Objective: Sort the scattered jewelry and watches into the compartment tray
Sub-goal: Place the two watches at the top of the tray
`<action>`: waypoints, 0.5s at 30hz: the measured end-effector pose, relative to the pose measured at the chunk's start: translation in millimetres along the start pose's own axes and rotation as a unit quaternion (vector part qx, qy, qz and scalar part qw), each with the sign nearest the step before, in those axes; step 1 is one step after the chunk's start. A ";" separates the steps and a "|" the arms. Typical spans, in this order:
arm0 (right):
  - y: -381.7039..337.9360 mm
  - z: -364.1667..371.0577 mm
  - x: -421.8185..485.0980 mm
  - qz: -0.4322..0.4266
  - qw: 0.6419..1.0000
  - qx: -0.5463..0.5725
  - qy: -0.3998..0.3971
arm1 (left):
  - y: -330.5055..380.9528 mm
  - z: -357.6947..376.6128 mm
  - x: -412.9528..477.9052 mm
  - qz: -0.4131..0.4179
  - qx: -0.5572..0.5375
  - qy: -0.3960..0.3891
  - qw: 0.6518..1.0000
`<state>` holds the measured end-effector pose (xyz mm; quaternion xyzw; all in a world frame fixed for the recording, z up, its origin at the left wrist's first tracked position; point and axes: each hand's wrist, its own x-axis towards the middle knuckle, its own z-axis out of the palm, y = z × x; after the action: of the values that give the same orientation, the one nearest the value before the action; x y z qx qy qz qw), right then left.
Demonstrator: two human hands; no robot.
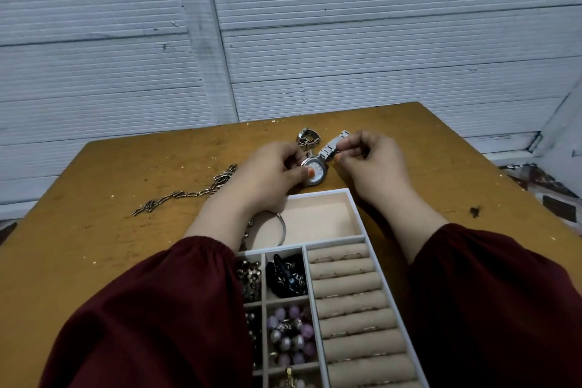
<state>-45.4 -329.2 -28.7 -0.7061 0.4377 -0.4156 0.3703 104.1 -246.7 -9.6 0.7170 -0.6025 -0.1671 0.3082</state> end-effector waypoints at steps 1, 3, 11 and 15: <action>0.6 0.0 0.4 0.001 1.000 0.001 0.001 | -1.2 -0.5 0.1 -0.006 -0.022 0.006 1.000; 2.1 -0.8 1.5 0.004 1.000 0.010 0.008 | -1.9 -3.3 -0.5 -0.014 -0.065 0.022 0.998; -2.4 -7.3 -6.0 -0.027 0.995 0.099 0.011 | 5.7 -15.3 -13.5 -0.077 -0.286 0.104 0.949; -3.3 -10.6 -13.0 -0.038 0.993 0.107 0.013 | 12.1 -18.5 -20.7 -0.084 -0.313 0.135 0.936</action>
<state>-57.5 -317.8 -25.2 -0.6733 0.3684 -0.4830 0.4215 101.7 -223.3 9.4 0.6486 -0.4099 -0.2741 0.5798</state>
